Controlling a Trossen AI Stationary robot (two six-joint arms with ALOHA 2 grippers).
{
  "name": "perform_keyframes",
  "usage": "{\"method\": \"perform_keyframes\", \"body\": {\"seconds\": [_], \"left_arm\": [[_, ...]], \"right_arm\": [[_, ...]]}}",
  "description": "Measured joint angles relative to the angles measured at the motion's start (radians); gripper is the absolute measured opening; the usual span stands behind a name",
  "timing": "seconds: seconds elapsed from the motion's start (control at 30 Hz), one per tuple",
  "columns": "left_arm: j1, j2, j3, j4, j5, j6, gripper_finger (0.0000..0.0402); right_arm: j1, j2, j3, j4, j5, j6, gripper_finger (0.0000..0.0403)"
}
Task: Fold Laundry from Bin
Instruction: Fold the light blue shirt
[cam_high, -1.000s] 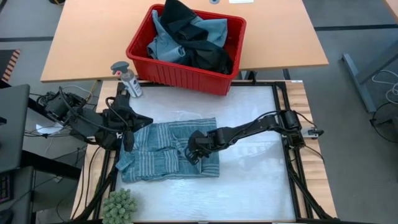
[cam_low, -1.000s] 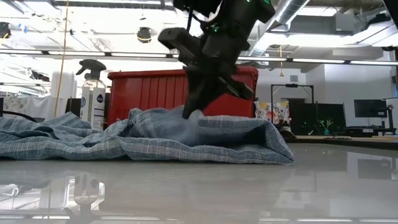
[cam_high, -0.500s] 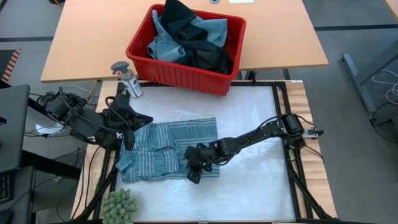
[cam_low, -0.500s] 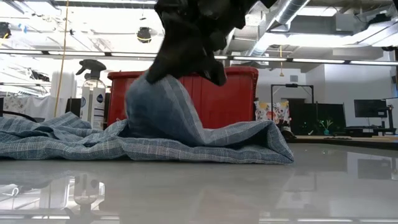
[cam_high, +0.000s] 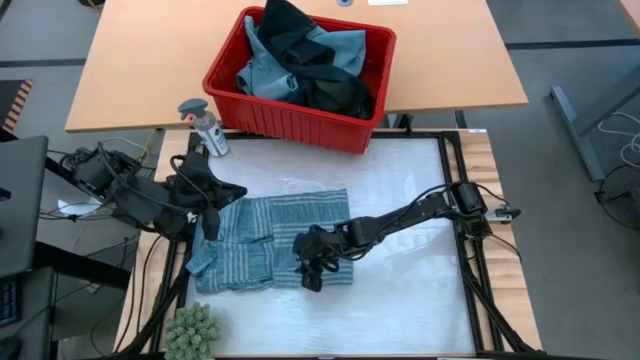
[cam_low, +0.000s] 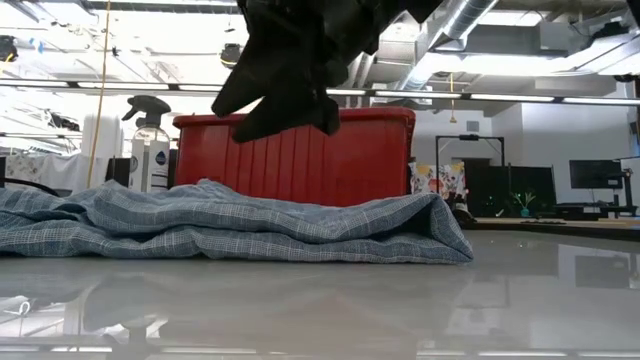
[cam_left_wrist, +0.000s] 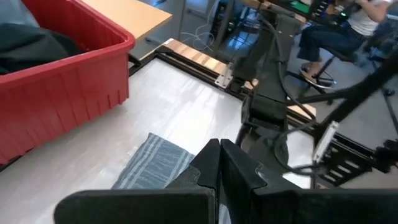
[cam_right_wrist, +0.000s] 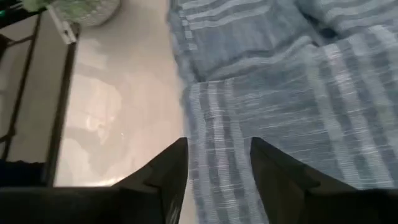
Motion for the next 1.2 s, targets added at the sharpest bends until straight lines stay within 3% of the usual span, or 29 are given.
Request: {"method": "perform_keyframes", "body": {"seconds": [0.2, 0.3, 0.43, 0.57, 0.8, 0.87, 0.93, 1.03, 1.1, 1.2], "left_arm": [[-0.025, 0.116, 0.0, -0.008, -0.119, -0.041, 0.0], [-0.025, 0.195, -0.001, -0.023, -0.17, -0.146, 0.0], [-0.018, 0.262, -0.002, -0.04, -0.137, -0.229, 0.0], [-0.006, 0.28, -0.002, 0.002, -0.089, -0.23, 0.0], [0.091, 0.279, -0.002, 0.1, 0.113, -0.126, 0.0], [0.114, 0.277, -0.002, 0.226, 0.256, -0.063, 0.0], [0.134, 0.275, -0.001, 0.385, 0.471, 0.042, 0.0], [0.163, 0.275, 0.0, 0.468, 0.702, 0.169, 0.0], [0.192, 0.269, 0.0, 0.39, 0.698, 0.163, 0.0], [0.225, 0.241, -0.002, 0.259, 0.556, 0.118, 0.0]], "right_arm": [[-0.025, -0.049, -0.002, -0.013, 0.039, 0.079, 0.0189], [-0.013, -0.132, 0.0, -0.098, 0.158, 0.112, 0.0187], [0.024, -0.256, -0.043, -0.374, 0.401, 0.292, 0.0189], [0.024, -0.403, -0.215, -0.474, 0.418, 0.56, 0.0199], [0.014, -0.58, -0.567, -0.261, 0.338, 0.834, 0.0244], [0.009, -0.6, -0.636, -0.171, 0.32, 0.865, 0.0255], [0.01, -0.607, -0.691, -0.101, 0.308, 0.883, 0.0261], [0.012, -0.61, -0.724, -0.037, 0.3, 0.896, 0.0265], [0.009, -0.606, -0.733, -0.015, 0.302, 0.902, 0.0265], [-0.002, -0.604, -0.734, 0.0, 0.306, 0.913, 0.0265]]}}
